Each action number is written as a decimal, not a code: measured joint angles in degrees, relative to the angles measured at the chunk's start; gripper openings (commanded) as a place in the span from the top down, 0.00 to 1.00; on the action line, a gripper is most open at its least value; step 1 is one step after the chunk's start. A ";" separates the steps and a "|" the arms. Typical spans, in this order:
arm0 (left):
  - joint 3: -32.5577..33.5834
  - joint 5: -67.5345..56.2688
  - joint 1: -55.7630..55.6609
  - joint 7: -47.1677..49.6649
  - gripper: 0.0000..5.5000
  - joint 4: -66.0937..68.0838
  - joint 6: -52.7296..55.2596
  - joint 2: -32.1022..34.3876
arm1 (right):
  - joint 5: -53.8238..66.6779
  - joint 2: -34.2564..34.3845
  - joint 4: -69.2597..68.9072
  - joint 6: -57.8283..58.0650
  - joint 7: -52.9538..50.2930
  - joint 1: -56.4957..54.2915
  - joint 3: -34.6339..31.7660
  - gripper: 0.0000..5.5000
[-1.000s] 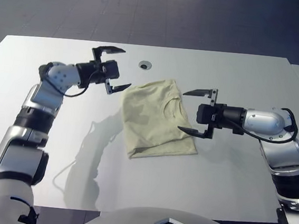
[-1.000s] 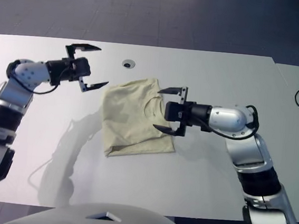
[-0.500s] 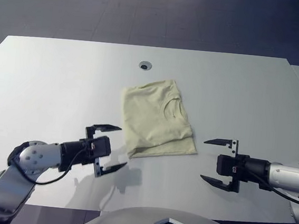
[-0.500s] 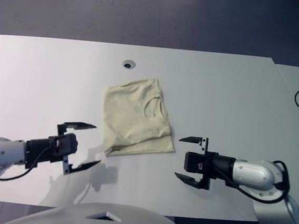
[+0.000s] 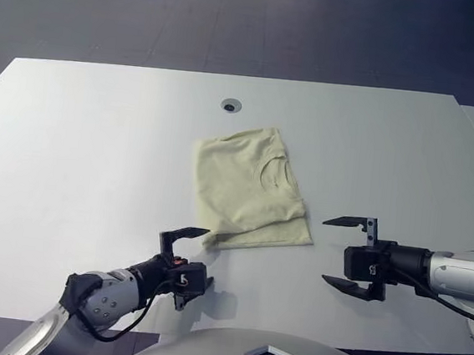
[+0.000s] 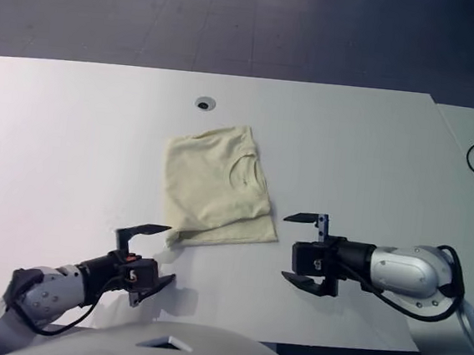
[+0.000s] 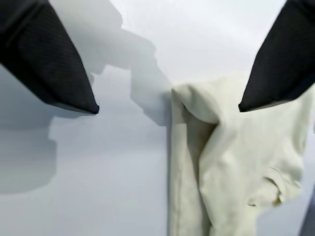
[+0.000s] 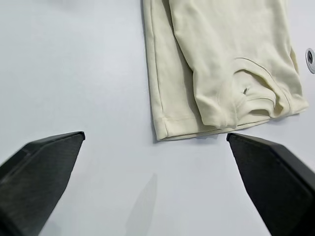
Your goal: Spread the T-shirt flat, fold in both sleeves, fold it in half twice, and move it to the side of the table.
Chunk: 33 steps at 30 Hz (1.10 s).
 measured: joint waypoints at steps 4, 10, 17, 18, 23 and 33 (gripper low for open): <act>-1.44 6.09 -4.66 2.55 0.30 3.96 2.50 -4.07 | 0.15 -1.41 1.07 -2.58 0.49 0.58 0.46 0.02; -2.89 11.49 -7.72 1.34 0.46 6.23 6.04 -6.30 | -1.41 -2.00 2.73 -5.66 -0.15 1.07 2.91 0.02; -4.38 13.07 -8.56 -1.86 0.69 6.63 7.72 -6.99 | -6.96 -0.79 5.69 -8.85 -4.28 -3.15 8.28 0.02; -4.43 13.08 -8.64 -2.14 0.73 6.76 7.88 -7.02 | -7.92 -0.28 5.93 -9.10 -4.76 -3.59 9.40 0.02; -4.75 13.16 -9.48 -4.39 0.89 7.30 8.27 -7.08 | -11.15 0.99 6.29 -9.77 -6.65 -4.64 13.35 0.02; -4.17 13.00 -10.86 -10.71 0.99 6.09 8.61 -5.82 | -24.05 4.65 14.55 -19.57 -18.02 -10.25 19.50 0.02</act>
